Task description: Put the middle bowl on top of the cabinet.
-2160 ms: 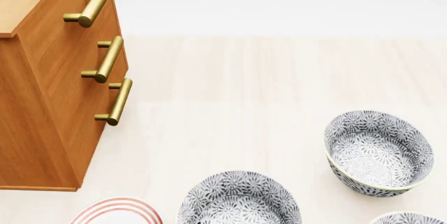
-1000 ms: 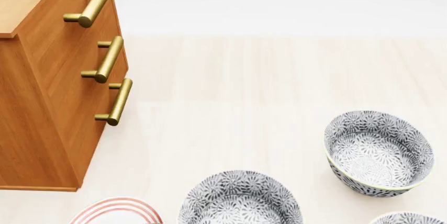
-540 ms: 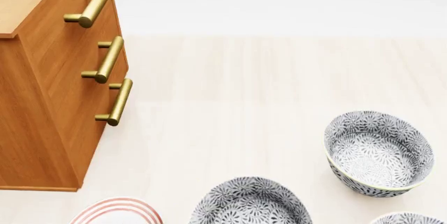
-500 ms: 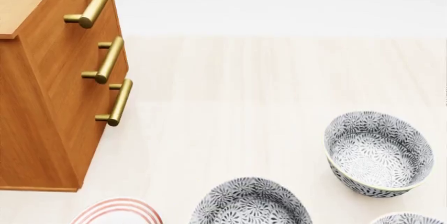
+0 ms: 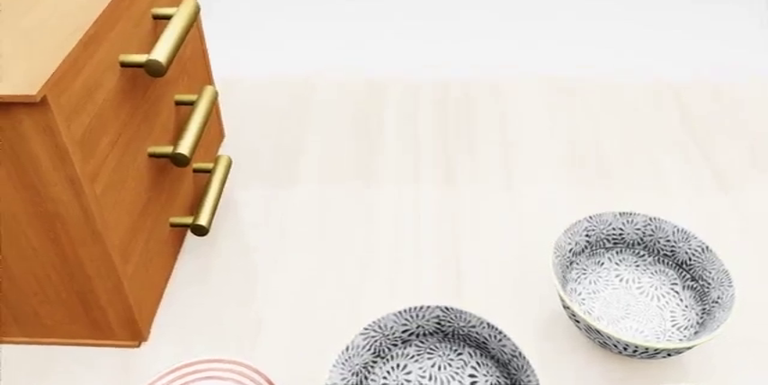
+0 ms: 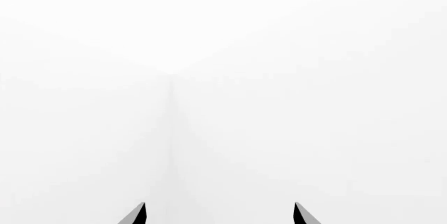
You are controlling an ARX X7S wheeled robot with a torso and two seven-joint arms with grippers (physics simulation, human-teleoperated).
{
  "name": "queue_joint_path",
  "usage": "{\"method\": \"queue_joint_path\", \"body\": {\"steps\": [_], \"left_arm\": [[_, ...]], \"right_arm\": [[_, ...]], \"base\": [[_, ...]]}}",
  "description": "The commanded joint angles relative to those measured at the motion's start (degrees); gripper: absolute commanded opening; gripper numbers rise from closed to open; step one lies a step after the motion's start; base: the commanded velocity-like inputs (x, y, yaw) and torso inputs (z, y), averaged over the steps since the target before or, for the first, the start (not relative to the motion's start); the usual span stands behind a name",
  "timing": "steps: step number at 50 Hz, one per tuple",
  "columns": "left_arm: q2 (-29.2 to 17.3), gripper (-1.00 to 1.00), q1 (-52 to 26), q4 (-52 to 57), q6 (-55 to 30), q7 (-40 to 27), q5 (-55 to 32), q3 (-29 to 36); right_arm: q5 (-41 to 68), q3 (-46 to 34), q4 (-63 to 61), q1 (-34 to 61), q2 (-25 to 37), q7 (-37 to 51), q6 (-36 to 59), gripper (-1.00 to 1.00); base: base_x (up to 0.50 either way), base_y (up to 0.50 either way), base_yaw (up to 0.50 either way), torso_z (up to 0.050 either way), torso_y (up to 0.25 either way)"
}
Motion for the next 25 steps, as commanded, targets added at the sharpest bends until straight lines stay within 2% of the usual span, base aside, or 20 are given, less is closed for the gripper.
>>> {"method": "queue_joint_path", "body": {"steps": [1, 25], "left_arm": [[-0.3, -1.00, -0.3, 1.1, 0.8, 0.3, -1.0, 0.3], [-2.5, -1.00, 0.4, 7.8, 0.6, -1.2, -2.5, 1.4]], "right_arm": [[-0.3, -0.3, -0.2, 0.0, 0.0, 0.3, 0.0, 1.00], [-0.8, -0.6, -0.7, 0.0, 0.0, 0.6, 0.1, 1.00]], "base": [[0.00, 0.00, 0.00, 0.039, 0.215], [0.00, 0.00, 0.00, 0.039, 0.215]]}}
